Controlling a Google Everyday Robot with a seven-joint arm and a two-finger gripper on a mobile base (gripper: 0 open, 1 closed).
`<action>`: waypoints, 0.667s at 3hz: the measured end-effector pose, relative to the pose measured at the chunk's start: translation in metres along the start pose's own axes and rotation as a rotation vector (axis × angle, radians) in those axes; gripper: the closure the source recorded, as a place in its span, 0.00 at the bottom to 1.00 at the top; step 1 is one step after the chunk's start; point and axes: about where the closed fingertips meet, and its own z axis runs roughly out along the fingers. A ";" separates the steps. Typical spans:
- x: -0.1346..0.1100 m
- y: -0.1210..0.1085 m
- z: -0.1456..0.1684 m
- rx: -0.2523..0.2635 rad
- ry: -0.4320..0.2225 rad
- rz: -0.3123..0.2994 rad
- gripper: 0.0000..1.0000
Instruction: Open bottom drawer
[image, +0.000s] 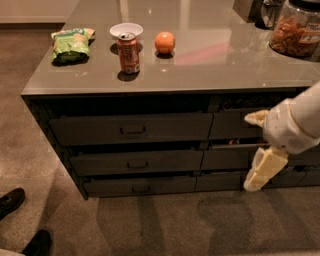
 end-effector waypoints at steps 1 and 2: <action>0.026 0.021 0.091 -0.070 -0.117 0.051 0.00; 0.031 0.031 0.186 -0.115 -0.240 0.066 0.00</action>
Offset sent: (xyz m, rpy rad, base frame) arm 0.0338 0.0928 -0.3103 0.4604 0.0682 0.0477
